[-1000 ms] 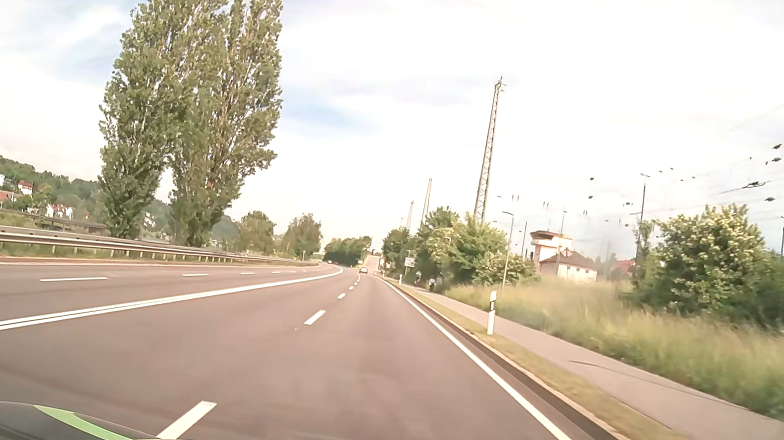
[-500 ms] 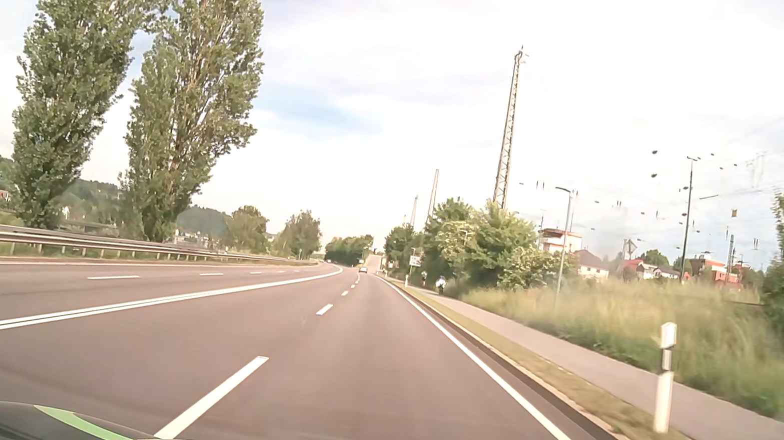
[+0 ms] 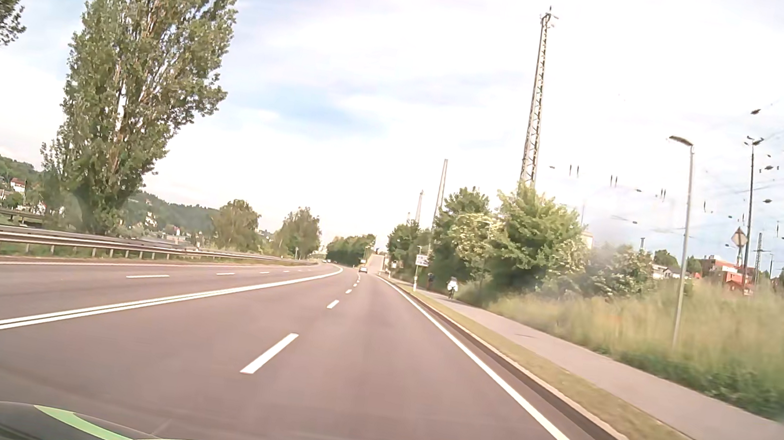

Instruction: Follow the waypoints while adhering to traffic rules and regulations

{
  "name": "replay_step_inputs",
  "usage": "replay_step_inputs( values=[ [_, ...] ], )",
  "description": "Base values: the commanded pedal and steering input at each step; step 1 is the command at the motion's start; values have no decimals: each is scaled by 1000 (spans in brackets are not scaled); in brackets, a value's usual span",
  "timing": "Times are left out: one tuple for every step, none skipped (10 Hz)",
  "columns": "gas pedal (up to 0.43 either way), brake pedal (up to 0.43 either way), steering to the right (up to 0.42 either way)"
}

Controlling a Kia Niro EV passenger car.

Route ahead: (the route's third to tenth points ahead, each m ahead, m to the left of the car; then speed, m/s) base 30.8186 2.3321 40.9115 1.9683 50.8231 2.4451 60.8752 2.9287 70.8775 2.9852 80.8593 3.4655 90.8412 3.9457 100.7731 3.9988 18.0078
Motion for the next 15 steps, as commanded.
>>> replay_step_inputs(
  values=[
    [20,0,-1],
    [28,0,-1],
    [28,0,-1],
    [39,0,-1],
    [39,0,-1],
    [39,0,-1],
    [47,0,-1],
    [47,0,-1],
    [59,0,-1],
    [59,0,-1],
    [67,0,-1],
    [67,0,-1],
    [67,0,-1],
    [67,0,0],
    [67,0,0]
  ],
)
